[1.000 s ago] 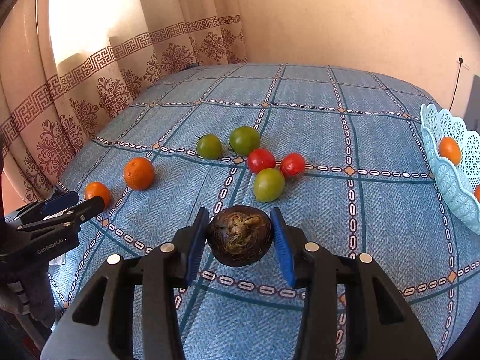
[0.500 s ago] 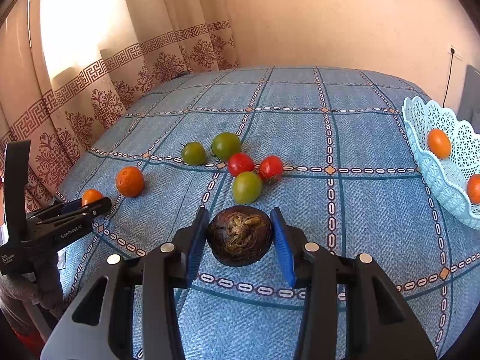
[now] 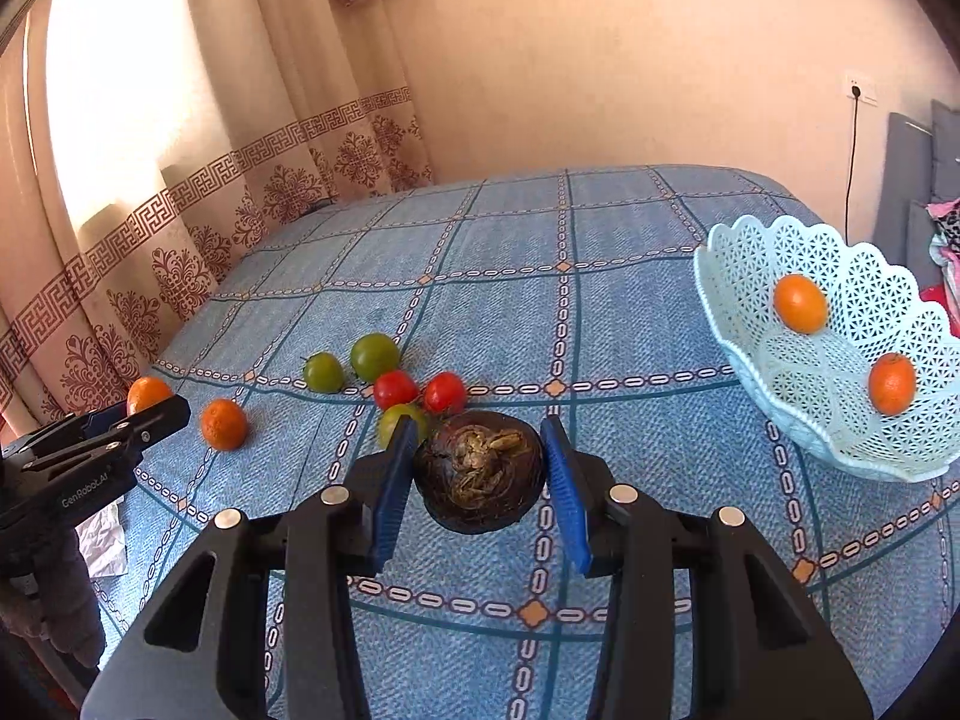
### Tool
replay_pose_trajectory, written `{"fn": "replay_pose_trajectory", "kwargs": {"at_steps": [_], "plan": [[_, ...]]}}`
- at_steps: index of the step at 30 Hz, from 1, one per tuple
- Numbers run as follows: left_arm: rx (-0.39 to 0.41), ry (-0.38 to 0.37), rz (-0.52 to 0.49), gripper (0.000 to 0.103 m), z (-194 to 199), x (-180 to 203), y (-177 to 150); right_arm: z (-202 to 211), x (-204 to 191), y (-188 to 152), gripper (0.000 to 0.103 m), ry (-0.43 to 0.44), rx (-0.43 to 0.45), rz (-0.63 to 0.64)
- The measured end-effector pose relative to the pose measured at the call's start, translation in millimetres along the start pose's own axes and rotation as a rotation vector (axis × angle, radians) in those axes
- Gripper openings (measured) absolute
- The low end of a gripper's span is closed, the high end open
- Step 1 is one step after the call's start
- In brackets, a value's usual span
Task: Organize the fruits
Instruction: 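Carry the avocado into the basket and open the right gripper while the left gripper carries its orange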
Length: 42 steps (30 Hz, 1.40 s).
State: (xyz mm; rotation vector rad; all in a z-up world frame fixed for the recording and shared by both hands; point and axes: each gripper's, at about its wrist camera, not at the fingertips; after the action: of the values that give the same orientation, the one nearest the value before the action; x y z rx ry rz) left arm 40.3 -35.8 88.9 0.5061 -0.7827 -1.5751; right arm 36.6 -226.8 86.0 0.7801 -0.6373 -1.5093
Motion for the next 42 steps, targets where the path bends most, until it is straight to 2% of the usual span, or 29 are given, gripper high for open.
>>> {"fn": "replay_pose_trajectory", "kwargs": {"at_steps": [13, 20, 36, 38, 40, 42], "plan": [[0.032, -0.123, -0.128, 0.042, -1.7, 87.7, 16.2, 27.0, 78.1, 8.2, 0.044, -0.150, 0.062, -0.104], [0.025, -0.175, -0.182, 0.042, -7.5, 130.9, 17.8, 30.3, 115.4, 2.5, 0.044, -0.223, 0.055, -0.154], [-0.001, -0.226, -0.247, 0.042, -24.0, 192.3, 20.2, 23.9, 143.4, -1.3, 0.044, -0.254, 0.041, -0.198], [-0.003, -0.232, -0.255, 0.042, -25.6, 198.4, 20.6, 26.6, 147.0, -1.4, 0.050, -0.248, 0.048, -0.216], [-0.005, -0.241, -0.262, 0.042, -27.3, 204.6, 20.7, 33.1, 150.5, -0.6, 0.063, -0.267, 0.065, -0.229], [-0.012, -0.250, -0.265, 0.042, -29.5, 210.2, 20.5, 39.9, 155.4, 0.1, 0.065, -0.278, 0.081, -0.243]]}}
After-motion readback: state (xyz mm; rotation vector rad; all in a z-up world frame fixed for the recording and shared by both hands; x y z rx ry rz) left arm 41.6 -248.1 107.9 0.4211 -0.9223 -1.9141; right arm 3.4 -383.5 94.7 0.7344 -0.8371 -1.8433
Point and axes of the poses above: each gripper's, at about its wrist camera, not at the fingertips, and z roughly against the way its jaws point, x to its right, y to its top, and after that the axes turned 10 degrees about z, right-handed
